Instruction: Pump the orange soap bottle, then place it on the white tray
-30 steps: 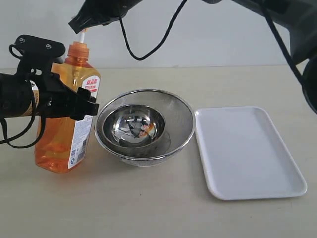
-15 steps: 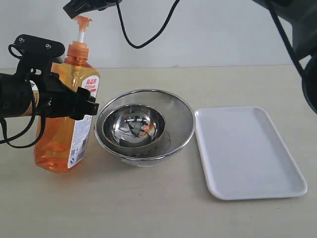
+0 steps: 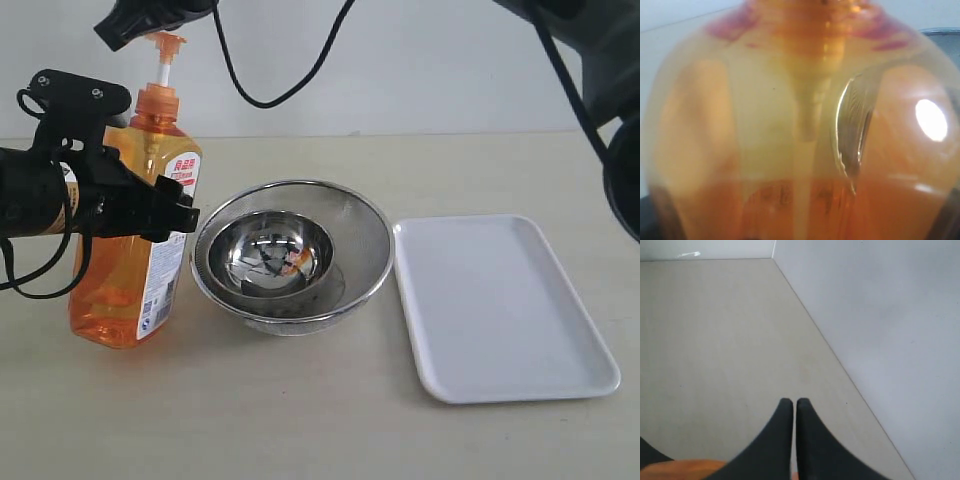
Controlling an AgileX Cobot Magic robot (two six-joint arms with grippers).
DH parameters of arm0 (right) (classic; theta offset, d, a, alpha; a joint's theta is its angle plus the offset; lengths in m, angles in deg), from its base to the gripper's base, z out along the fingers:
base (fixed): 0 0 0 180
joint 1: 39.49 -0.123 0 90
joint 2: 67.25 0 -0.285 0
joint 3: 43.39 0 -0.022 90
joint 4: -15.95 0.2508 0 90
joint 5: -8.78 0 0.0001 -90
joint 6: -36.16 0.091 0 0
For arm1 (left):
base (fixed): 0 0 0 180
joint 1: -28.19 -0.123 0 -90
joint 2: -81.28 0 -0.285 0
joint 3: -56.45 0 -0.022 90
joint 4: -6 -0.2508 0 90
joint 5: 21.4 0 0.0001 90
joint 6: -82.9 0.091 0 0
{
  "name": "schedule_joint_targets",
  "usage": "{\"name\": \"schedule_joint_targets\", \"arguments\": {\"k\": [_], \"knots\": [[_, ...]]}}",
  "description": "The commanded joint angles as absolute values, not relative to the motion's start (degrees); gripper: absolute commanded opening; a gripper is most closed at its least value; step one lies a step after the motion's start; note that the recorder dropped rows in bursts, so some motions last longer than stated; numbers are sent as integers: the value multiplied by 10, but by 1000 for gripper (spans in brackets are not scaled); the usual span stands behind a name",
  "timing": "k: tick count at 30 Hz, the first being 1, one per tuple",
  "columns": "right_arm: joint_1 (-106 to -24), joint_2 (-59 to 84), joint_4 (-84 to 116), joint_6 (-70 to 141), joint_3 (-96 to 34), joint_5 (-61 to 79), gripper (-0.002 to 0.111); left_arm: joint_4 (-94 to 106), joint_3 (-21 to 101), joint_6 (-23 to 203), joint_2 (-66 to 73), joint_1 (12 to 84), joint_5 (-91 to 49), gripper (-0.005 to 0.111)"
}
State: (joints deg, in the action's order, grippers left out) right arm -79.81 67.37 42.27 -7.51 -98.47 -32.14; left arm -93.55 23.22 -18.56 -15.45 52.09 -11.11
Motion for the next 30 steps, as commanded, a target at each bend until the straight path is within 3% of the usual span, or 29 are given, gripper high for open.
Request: {"name": "schedule_joint_targets", "arguments": {"k": [1,30], "knots": [[-801,670,429,-85,-988,-326,0,-939,238,-191,-143,522,-100,5],[-800,684,267,34,-988,-357,0,-939,238,-171,-143,522,-109,5]]}}
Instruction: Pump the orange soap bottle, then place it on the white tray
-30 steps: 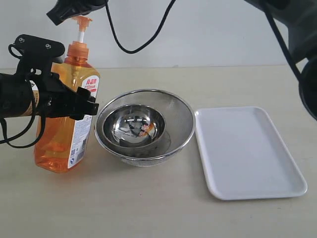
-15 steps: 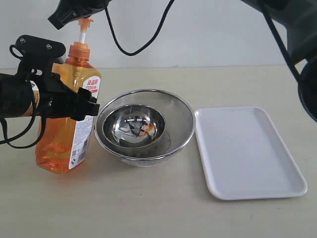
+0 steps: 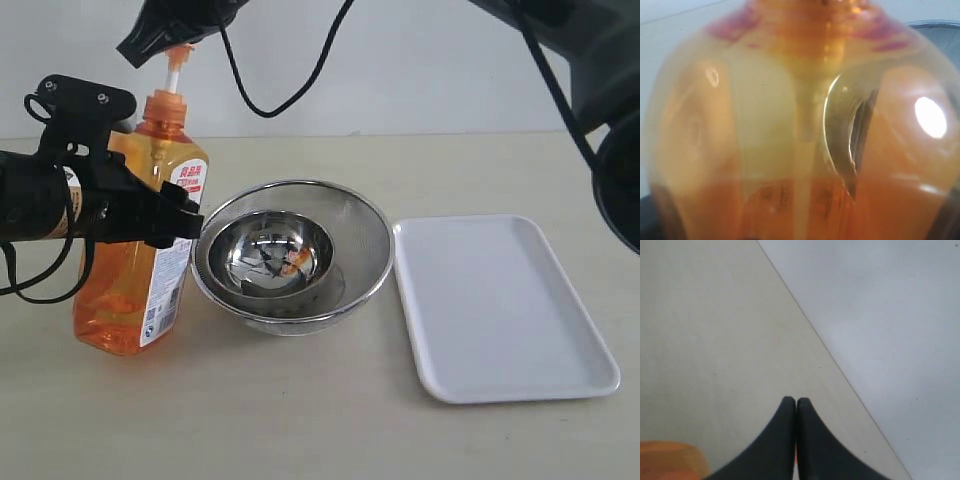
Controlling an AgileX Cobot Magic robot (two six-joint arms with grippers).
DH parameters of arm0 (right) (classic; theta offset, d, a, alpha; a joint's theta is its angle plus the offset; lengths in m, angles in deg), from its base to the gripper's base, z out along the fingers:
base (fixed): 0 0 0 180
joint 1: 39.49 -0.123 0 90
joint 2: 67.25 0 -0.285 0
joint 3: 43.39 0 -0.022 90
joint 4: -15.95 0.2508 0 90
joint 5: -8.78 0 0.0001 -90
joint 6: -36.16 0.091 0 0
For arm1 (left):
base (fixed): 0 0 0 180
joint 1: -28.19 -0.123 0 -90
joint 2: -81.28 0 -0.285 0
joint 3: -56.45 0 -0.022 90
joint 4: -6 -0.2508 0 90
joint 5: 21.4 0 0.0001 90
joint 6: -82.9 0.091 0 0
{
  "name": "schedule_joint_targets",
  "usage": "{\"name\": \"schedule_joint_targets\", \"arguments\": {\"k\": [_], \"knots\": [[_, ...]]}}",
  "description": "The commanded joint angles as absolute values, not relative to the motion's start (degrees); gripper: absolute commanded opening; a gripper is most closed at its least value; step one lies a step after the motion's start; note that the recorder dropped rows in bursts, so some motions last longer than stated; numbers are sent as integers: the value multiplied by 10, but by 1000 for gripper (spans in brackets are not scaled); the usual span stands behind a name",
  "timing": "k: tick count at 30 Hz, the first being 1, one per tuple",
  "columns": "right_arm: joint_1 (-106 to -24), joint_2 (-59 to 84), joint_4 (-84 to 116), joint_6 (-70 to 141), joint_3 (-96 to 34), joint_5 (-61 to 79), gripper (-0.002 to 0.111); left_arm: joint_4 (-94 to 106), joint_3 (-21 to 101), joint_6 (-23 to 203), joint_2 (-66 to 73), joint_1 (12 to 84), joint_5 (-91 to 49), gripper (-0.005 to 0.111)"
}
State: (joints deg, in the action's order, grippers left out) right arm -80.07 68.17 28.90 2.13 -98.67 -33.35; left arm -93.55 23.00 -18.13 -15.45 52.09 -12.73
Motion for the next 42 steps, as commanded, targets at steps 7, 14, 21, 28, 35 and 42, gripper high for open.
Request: {"name": "schedule_joint_targets", "arguments": {"k": [7,14,21,28,35,42], "knots": [[-800,675,254,46,-988,-360,0,-939,238,-165,-143,522,-92,5],[-792,670,256,46,-988,-404,0,-939,238,-165,-143,522,-92,5],[-792,658,240,46,-988,-382,0,-939,238,-165,-143,522,-94,5],[-792,637,249,39,-988,-364,0,-939,238,-165,-143,522,-87,5],[-793,624,250,37,-988,-367,0,-939,232,-163,-143,522,-35,5],[-793,623,261,37,-988,-379,0,-939,197,-231,-141,522,33,5]]}}
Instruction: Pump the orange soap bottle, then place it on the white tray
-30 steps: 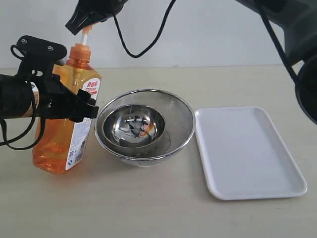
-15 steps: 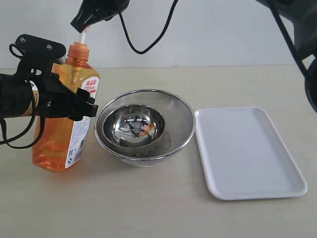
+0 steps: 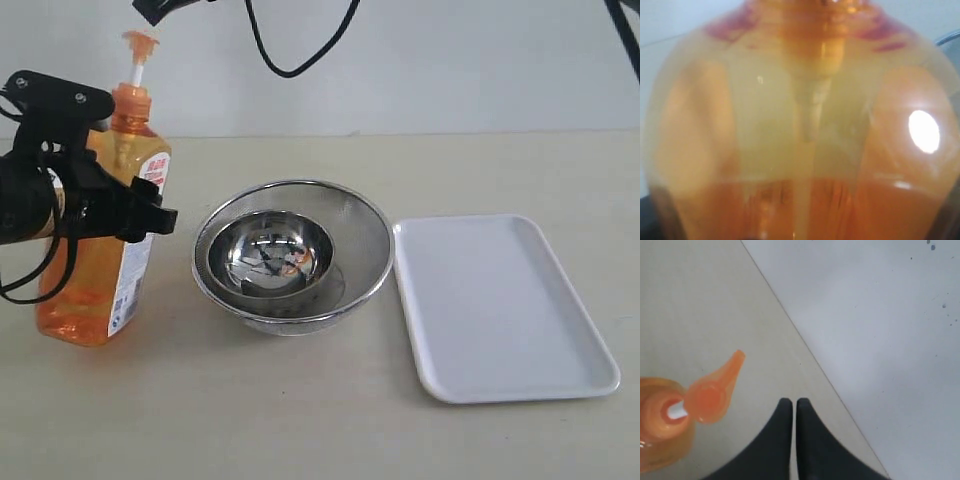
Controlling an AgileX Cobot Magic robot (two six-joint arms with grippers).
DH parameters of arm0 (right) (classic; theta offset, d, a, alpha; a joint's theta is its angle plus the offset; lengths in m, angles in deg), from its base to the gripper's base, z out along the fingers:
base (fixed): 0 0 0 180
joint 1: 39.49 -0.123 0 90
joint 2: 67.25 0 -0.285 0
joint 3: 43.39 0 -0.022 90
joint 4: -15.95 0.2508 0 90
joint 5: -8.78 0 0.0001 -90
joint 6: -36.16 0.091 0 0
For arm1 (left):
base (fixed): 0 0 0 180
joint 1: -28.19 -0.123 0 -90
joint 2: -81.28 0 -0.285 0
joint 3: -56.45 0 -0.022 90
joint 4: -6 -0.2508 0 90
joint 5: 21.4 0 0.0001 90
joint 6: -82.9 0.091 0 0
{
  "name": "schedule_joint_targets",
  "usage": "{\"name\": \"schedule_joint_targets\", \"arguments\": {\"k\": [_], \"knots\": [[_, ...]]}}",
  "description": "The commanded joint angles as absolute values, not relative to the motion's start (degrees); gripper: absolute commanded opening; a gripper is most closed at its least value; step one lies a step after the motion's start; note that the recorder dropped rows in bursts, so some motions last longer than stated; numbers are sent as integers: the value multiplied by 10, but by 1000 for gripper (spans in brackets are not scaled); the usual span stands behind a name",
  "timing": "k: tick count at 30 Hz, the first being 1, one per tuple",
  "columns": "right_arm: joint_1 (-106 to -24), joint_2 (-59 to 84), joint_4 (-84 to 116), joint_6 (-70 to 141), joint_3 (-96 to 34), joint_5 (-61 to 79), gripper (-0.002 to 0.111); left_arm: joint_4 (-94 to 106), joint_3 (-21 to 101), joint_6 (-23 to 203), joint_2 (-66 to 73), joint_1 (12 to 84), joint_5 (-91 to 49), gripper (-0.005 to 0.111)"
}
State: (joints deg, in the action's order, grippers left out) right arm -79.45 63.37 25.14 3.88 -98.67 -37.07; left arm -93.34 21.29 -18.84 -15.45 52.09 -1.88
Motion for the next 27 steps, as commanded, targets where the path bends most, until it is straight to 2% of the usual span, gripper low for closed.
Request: {"name": "schedule_joint_targets", "arguments": {"k": [1,11,19,27], "knots": [[-793,623,263,37,-988,-383,0,-939,191,-242,-139,523,33,5],[-793,623,282,37,-988,-397,0,-939,109,-344,-46,605,210,5],[-794,623,296,30,-988,-404,0,-939,74,-374,-34,672,326,5],[-795,623,314,26,-988,-408,0,-939,76,-374,-51,709,345,5]]}}
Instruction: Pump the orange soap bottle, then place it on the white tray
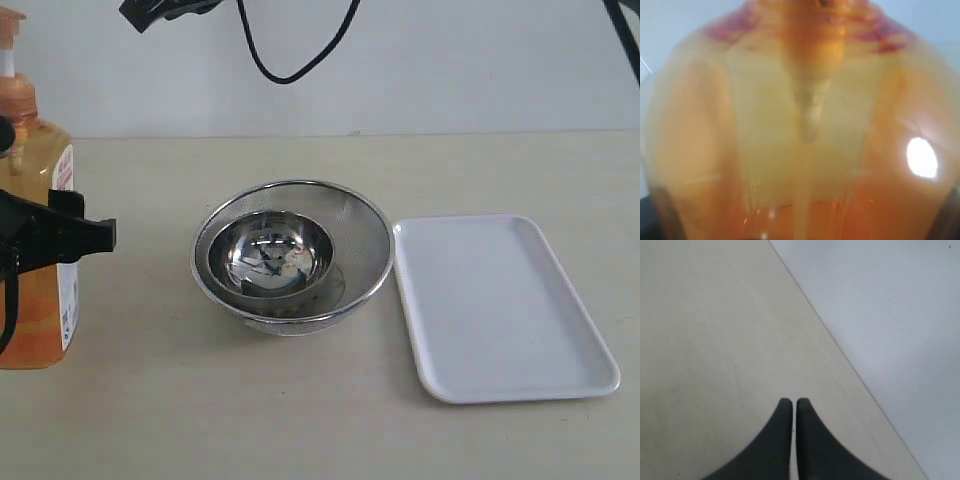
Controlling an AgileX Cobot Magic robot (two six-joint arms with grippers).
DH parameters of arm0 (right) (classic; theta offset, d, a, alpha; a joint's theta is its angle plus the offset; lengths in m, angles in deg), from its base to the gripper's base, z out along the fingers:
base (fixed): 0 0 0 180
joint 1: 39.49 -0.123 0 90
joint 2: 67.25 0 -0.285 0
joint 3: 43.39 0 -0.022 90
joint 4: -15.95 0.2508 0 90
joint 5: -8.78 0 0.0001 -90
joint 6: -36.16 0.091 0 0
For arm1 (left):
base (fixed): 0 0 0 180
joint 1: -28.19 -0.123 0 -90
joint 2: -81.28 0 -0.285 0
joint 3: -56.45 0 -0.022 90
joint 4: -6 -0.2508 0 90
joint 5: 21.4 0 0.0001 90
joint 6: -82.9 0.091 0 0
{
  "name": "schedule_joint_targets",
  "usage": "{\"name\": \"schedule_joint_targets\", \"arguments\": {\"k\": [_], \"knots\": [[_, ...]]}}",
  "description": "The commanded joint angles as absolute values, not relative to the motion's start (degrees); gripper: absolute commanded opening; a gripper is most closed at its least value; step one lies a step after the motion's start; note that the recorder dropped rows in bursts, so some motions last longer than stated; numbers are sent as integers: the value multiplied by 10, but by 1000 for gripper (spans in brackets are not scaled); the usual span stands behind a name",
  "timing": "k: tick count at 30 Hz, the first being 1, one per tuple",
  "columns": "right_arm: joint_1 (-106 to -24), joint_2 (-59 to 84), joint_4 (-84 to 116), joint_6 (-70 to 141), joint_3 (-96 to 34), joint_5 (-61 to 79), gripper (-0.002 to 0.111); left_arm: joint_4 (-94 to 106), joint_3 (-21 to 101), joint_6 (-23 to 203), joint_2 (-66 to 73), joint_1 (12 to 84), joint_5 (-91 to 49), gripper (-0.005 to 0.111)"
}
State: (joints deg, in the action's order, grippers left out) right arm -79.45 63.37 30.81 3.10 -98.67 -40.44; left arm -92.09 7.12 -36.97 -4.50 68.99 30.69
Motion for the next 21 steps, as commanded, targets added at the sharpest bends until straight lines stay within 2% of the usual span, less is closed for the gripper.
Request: {"name": "schedule_joint_targets", "arguments": {"k": [1,7,15,21], "knots": [[-795,623,314,23,-988,-411,0,-939,76,-374,-55,709,346,5],[-795,623,318,12,-988,-425,0,-939,76,-373,-129,709,454,5],[-795,623,344,-9,-988,-411,0,-939,122,-373,-235,709,466,5],[-795,623,439,-58,-988,-397,0,-939,156,-373,-243,709,458,5]]}}
